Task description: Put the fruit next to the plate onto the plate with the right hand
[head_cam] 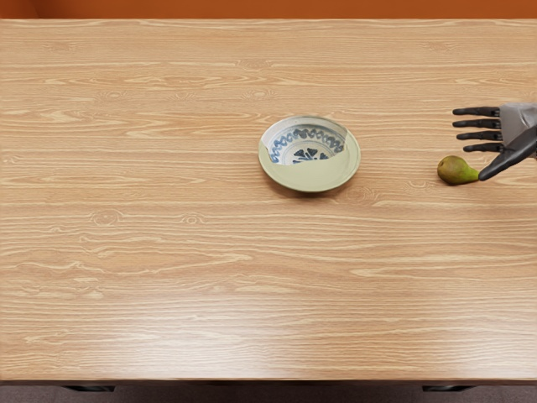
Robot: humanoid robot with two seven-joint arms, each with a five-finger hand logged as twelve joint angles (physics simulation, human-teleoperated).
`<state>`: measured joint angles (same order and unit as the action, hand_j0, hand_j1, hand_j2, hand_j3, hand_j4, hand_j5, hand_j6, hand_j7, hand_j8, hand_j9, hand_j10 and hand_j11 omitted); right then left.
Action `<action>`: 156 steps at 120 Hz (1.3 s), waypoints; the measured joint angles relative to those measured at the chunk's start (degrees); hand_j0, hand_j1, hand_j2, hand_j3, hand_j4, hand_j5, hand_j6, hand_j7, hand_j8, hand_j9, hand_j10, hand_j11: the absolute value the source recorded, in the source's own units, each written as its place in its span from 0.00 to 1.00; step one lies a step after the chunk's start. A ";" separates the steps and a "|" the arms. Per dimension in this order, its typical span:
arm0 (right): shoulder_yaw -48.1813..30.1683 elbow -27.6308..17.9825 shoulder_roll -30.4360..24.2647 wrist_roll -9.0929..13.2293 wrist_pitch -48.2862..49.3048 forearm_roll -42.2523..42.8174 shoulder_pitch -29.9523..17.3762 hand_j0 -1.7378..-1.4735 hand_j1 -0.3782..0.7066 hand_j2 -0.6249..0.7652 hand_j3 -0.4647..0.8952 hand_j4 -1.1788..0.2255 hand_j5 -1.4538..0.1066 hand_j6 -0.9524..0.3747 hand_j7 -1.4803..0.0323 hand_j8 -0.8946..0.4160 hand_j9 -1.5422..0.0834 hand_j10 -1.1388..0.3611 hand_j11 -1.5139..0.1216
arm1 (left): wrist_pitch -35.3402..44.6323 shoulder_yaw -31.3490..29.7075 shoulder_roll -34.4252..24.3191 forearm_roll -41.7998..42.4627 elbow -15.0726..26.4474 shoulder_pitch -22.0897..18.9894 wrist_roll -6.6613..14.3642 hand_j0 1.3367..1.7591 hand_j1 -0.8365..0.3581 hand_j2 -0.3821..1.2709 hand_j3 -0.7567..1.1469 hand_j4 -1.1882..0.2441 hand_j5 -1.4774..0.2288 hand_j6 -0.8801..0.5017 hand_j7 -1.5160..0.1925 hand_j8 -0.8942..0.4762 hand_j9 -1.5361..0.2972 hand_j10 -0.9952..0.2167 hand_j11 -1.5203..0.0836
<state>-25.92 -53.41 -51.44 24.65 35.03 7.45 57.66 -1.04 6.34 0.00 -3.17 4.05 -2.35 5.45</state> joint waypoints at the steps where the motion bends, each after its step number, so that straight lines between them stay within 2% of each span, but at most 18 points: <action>1: 0.02 0.00 0.10 0.03 0.00 0.01 0.02 0.30 0.05 0.45 0.34 0.82 0.92 0.70 0.96 0.67 0.93 0.75 0.91 | 0.00 0.00 0.00 0.00 0.00 -0.01 0.00 0.76 0.99 0.23 0.40 0.83 0.87 0.64 0.89 0.65 0.84 0.82 0.95; 13: -0.06 0.19 1.08 2.62 0.00 0.18 0.29 0.30 0.05 0.45 0.34 0.82 0.92 0.70 0.96 0.67 0.93 0.75 0.91 | -0.01 0.00 0.00 0.00 0.00 0.02 0.01 0.76 0.99 0.23 0.40 0.83 0.87 0.64 0.89 0.65 0.84 0.82 0.95; 20: -0.33 0.32 1.18 3.58 0.00 3.04 0.41 0.30 0.05 0.45 0.34 0.82 0.92 0.70 0.96 0.67 0.93 0.75 0.91 | 0.00 0.00 0.00 0.00 0.00 0.03 0.00 0.76 0.99 0.23 0.40 0.83 0.87 0.64 0.89 0.65 0.84 0.82 0.95; 41: -4.12 1.42 1.68 3.94 0.00 15.30 1.82 0.30 0.05 0.45 0.34 0.82 0.91 0.70 0.96 0.67 0.93 0.75 0.91 | -0.01 0.00 0.00 0.00 0.00 0.05 0.02 0.76 0.99 0.23 0.40 0.83 0.87 0.64 0.89 0.65 0.84 0.82 0.95; 51: -5.30 1.34 2.72 1.10 -0.01 26.05 1.95 0.30 0.05 0.45 0.34 0.82 0.91 0.70 0.96 0.67 0.93 0.75 0.91 | 0.00 0.00 0.00 0.00 0.00 0.06 0.01 0.76 0.99 0.23 0.40 0.83 0.87 0.64 0.89 0.65 0.84 0.82 0.95; 66: -5.40 -1.16 4.58 -6.09 -0.01 41.19 1.18 0.30 0.05 0.45 0.34 0.83 0.92 0.70 0.96 0.67 0.93 0.75 0.91 | 0.00 0.00 0.00 0.00 0.00 -0.01 0.02 0.76 0.99 0.23 0.40 0.83 0.87 0.64 0.89 0.65 0.84 0.82 0.95; 78: -4.06 -1.94 5.71 -9.54 -3.43 45.84 -1.06 0.30 0.05 0.45 0.34 0.82 0.92 0.70 0.96 0.67 0.93 0.75 0.91 | 0.00 0.00 0.00 0.00 0.00 0.06 0.01 0.76 0.99 0.23 0.40 0.83 0.87 0.64 0.89 0.65 0.84 0.82 0.95; 92: 1.35 -2.12 6.37 -15.80 -12.59 48.01 -2.37 0.30 0.05 0.45 0.34 0.82 0.91 0.70 0.96 0.66 0.93 0.74 0.91 | -0.01 0.00 0.00 0.00 0.00 0.03 0.02 0.76 0.99 0.23 0.40 0.83 0.87 0.64 0.89 0.65 0.84 0.82 0.95; 100: 2.93 -1.97 6.84 -18.08 -16.15 48.47 -2.64 0.30 0.05 0.45 0.34 0.82 0.91 0.70 0.96 0.66 0.93 0.74 0.91 | -0.01 0.00 0.00 0.00 0.00 0.03 0.02 0.76 0.99 0.23 0.40 0.83 0.87 0.64 0.89 0.65 0.84 0.82 0.95; 113: 4.11 -0.48 8.45 -19.77 -18.89 48.81 -2.89 0.30 0.04 0.45 0.34 0.82 0.92 0.70 0.96 0.67 0.93 0.75 0.91 | -0.01 0.00 0.00 0.00 0.00 0.00 0.01 0.76 0.99 0.23 0.40 0.83 0.87 0.64 0.89 0.65 0.84 0.82 0.95; 132: 6.03 4.05 11.25 -20.49 -21.62 49.07 -2.69 0.30 0.05 0.45 0.34 0.82 0.91 0.69 0.96 0.66 0.93 0.74 0.90 | -0.01 0.00 0.00 0.00 0.00 0.05 0.01 0.76 0.99 0.23 0.40 0.83 0.87 0.64 0.89 0.65 0.84 0.82 0.95; 156: 8.65 6.74 13.32 -20.66 -28.81 49.15 -2.53 0.30 0.22 0.43 0.34 0.71 0.78 0.58 0.83 0.54 0.81 0.64 0.78 | 0.00 0.00 0.00 0.00 0.00 0.06 0.01 0.76 0.99 0.23 0.40 0.83 0.87 0.64 0.89 0.65 0.84 0.82 0.95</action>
<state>-17.28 -46.67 -38.11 3.98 6.23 56.61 55.13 -1.04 6.34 0.00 -3.17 4.05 -2.30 5.46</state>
